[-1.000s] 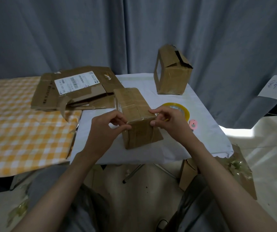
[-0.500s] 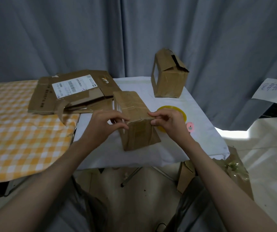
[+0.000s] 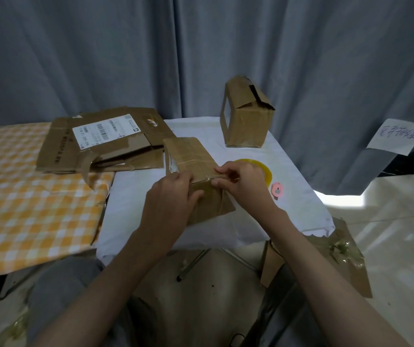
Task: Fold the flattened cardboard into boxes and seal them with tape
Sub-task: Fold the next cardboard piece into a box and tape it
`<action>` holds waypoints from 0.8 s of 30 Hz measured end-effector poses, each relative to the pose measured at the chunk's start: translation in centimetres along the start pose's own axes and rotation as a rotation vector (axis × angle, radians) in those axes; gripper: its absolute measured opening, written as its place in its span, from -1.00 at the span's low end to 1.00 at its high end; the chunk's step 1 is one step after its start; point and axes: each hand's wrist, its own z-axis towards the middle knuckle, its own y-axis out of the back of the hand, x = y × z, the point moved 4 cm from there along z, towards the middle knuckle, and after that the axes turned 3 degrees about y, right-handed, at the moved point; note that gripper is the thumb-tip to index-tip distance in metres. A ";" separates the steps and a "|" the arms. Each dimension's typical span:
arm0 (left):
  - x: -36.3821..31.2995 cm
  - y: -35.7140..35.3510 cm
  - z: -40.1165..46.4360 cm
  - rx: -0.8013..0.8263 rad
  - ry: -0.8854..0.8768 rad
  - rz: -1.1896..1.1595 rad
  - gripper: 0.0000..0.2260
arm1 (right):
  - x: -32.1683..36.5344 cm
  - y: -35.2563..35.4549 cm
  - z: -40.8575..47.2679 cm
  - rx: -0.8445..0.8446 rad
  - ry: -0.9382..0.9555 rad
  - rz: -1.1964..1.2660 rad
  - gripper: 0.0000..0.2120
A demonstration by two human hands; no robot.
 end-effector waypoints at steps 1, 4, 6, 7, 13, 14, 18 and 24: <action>0.0 0.1 0.3 -0.001 -0.024 -0.003 -0.62 | 0.1 0.0 0.1 0.003 0.002 0.023 -0.78; 0.3 0.1 1.1 -0.001 -0.090 -0.005 -0.59 | 0.2 -0.3 0.0 -0.013 0.021 0.068 -0.83; 0.5 -0.4 1.4 0.005 -0.172 0.015 -0.66 | 0.2 -0.4 -0.1 -0.032 0.051 0.068 -0.84; 0.5 -0.7 1.4 0.001 -0.209 0.041 -0.69 | 0.2 -0.4 -0.1 -0.035 0.061 0.060 -0.84; -0.2 -1.1 1.5 -0.134 -0.230 0.136 -0.70 | 0.1 -0.2 -0.2 -0.052 0.093 0.015 -0.83; -0.4 -1.4 1.4 -0.122 -0.257 0.138 -0.66 | 0.1 -0.2 -0.3 -0.054 0.106 0.011 -0.83; 0.3 -3.7 0.5 -0.027 -0.356 0.046 -0.59 | 0.1 -0.1 -0.7 -0.039 0.174 -0.019 -0.80; 1.3 -4.0 0.9 -0.007 -0.322 -0.110 -0.68 | 0.1 0.1 -0.7 -0.056 0.226 -0.037 -0.80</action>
